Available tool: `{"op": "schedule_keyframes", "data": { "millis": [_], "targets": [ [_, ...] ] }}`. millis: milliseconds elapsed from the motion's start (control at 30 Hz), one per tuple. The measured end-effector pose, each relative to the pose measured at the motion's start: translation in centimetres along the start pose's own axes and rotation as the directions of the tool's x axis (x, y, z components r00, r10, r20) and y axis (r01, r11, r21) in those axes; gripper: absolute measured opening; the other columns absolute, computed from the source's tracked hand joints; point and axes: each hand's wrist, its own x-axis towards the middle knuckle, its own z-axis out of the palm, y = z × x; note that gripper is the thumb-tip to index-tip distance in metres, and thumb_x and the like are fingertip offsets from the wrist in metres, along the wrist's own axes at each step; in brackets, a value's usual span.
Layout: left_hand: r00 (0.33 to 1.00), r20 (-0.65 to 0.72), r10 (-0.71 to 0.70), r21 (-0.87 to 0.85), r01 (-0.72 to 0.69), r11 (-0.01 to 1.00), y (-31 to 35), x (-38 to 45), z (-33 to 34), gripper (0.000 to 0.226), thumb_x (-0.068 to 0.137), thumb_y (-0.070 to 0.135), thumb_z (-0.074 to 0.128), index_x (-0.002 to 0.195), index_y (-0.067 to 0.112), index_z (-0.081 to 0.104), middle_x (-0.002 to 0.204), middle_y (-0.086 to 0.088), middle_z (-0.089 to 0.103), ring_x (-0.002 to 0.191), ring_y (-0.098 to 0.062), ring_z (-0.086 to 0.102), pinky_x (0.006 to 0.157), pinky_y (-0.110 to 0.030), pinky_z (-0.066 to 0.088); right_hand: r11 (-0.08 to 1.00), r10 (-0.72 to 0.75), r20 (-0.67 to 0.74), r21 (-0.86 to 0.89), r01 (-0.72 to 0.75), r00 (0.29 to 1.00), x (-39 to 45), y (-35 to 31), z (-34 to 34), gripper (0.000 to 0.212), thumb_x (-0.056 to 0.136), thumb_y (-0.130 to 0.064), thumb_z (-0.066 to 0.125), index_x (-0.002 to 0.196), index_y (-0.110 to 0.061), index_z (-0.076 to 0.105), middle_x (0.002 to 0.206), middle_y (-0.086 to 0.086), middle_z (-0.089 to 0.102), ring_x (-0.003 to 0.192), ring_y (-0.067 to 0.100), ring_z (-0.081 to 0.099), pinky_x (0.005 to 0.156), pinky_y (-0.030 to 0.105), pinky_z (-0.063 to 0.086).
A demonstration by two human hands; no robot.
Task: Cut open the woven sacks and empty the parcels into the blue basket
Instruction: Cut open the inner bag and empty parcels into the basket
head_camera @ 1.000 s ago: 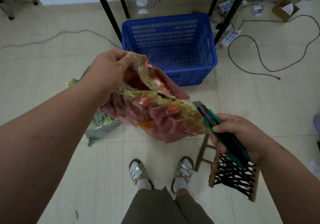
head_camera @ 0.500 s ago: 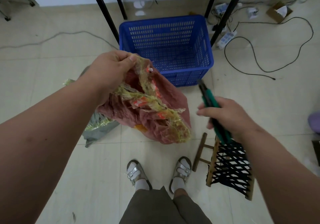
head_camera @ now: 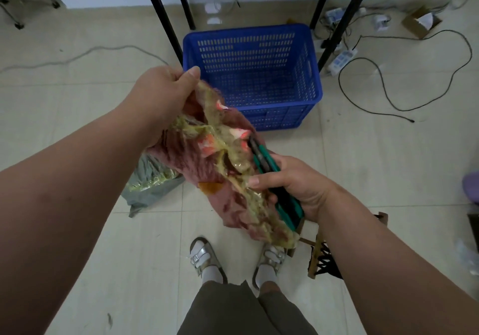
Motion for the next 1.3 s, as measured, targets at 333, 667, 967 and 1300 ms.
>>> {"op": "schedule_keyframes", "data": {
  "millis": [333,667,967,1300],
  "targets": [
    [0.926,0.316,0.206,0.846,-0.373,0.380,-1.9,-2.8,2.1,0.049,0.091,0.051,0.045,0.139,0.044,0.038,0.161,-0.003,0.012,0.148,-0.030,0.012,0.115,-0.064,-0.001,0.990,-0.136,-0.259,-0.068,0.122,0.956,0.5,-0.5,-0.7,0.021,0.081,0.001,0.070,0.081,-0.014,0.054,0.063,0.003,0.054,0.043,0.011,0.041,0.041,0.021,0.040],
    [0.765,0.644,0.000,0.136,-0.114,0.984,-4.6,-4.9,6.5,0.052,0.063,0.051,0.063,0.097,0.013,0.069,0.122,-0.005,0.061,0.113,-0.024,0.057,0.101,-0.048,0.045,0.993,-0.102,-0.337,-0.092,0.075,0.936,0.5,-0.5,-0.5,0.019,0.080,-0.001,0.072,0.088,-0.011,0.058,0.061,0.002,0.057,0.045,0.012,0.044,0.049,0.026,0.043],
    [0.804,0.585,-0.101,-0.017,0.136,0.990,-5.4,-4.6,6.7,0.034,0.083,0.047,0.069,0.097,0.016,0.070,0.099,-0.008,0.074,0.098,-0.027,0.068,0.094,-0.046,0.052,0.853,-0.200,-0.476,-0.514,-0.086,0.856,-0.3,-1.5,0.3,0.022,0.085,-0.013,0.070,0.102,-0.015,0.055,0.077,0.000,0.059,0.056,0.015,0.057,0.057,0.027,0.048],
    [0.884,0.467,-0.007,0.027,-0.006,1.000,-5.7,-4.9,7.5,0.032,0.087,0.052,0.053,0.090,0.021,0.062,0.086,-0.011,0.070,0.083,-0.031,0.067,0.082,-0.053,0.055,0.447,-0.120,-0.235,-0.880,-0.159,0.965,-7.5,-2.0,2.5,0.025,0.098,-0.023,0.047,0.114,-0.038,0.034,0.092,0.000,0.059,0.068,0.017,0.062,0.064,0.039,0.055]
  ]
}}
